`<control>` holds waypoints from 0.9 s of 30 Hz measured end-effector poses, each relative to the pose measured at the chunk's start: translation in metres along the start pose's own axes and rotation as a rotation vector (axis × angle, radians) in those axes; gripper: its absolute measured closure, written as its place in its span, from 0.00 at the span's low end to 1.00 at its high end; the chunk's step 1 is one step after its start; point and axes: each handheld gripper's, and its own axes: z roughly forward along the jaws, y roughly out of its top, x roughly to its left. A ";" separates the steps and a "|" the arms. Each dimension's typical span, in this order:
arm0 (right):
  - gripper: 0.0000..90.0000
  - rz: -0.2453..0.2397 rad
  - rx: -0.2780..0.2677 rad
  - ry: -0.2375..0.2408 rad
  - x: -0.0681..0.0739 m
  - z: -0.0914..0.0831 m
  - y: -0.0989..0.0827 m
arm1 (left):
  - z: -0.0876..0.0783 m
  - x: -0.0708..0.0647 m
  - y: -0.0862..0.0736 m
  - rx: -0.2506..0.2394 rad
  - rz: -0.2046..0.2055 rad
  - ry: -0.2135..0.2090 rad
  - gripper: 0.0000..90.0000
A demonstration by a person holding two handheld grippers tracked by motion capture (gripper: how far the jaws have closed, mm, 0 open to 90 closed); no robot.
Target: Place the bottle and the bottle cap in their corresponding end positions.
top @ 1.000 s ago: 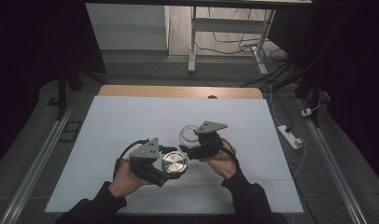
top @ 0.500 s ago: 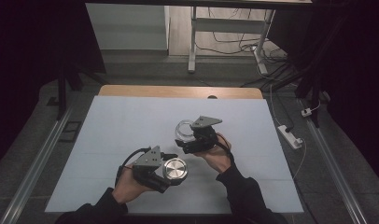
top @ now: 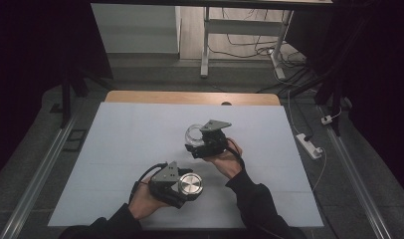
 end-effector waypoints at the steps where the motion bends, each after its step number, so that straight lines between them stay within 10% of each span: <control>1: 0.16 0.000 0.002 -0.003 -0.001 0.002 0.000 | 0.003 0.001 -0.001 0.007 0.002 0.007 0.22; 27: 0.16 0.001 0.057 -0.050 -0.018 0.037 -0.010 | 0.047 0.021 -0.015 0.169 -0.034 0.076 0.22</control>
